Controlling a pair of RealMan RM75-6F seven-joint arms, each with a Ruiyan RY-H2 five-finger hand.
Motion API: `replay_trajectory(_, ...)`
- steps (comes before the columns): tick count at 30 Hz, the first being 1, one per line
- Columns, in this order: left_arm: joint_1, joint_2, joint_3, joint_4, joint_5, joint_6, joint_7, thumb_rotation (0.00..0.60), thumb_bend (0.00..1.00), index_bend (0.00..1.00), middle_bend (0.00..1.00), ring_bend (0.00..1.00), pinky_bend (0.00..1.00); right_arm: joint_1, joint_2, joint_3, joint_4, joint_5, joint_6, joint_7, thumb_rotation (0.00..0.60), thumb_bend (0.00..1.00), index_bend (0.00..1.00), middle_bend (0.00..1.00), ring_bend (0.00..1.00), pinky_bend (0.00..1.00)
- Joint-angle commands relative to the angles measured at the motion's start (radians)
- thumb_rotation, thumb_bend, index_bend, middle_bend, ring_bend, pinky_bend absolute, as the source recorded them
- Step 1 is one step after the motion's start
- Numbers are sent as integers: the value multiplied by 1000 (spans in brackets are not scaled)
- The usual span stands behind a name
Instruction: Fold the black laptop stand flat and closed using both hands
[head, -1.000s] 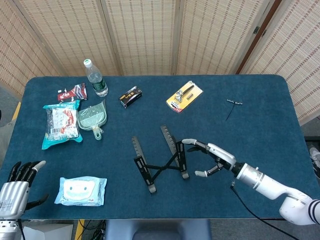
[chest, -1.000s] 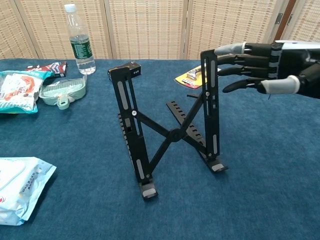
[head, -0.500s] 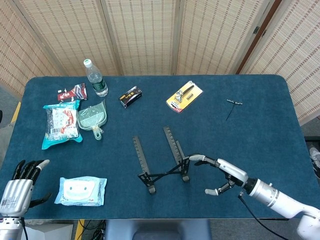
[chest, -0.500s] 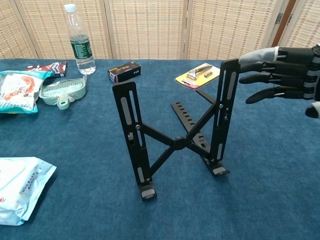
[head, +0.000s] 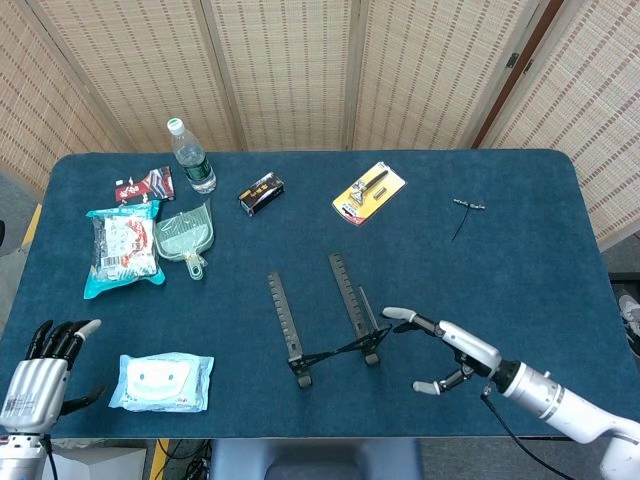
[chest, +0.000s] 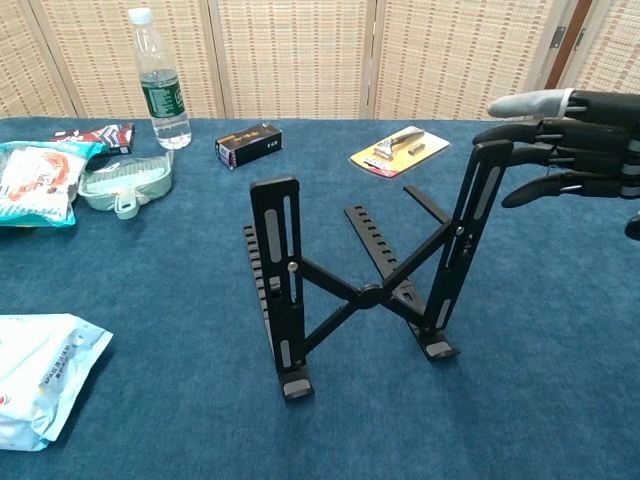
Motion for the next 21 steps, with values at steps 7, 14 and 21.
replay_trajectory(7,5,4,2,3,0,9,-11,600,127,150,165,121,19,11,-15,16,9,28,-15,-8,600,140,0,110,56,167)
replay_trajectory(14,7,5,3,5,2,13,-16,600,127,149,165,121,19,43,-46,45,33,64,-67,-5,600,140,0,110,56,167)
replay_trajectory(21,14,7,6,4,1,22,-18,600,127,150,165,121,19,73,-109,65,69,85,-115,17,600,99,0,109,56,167)
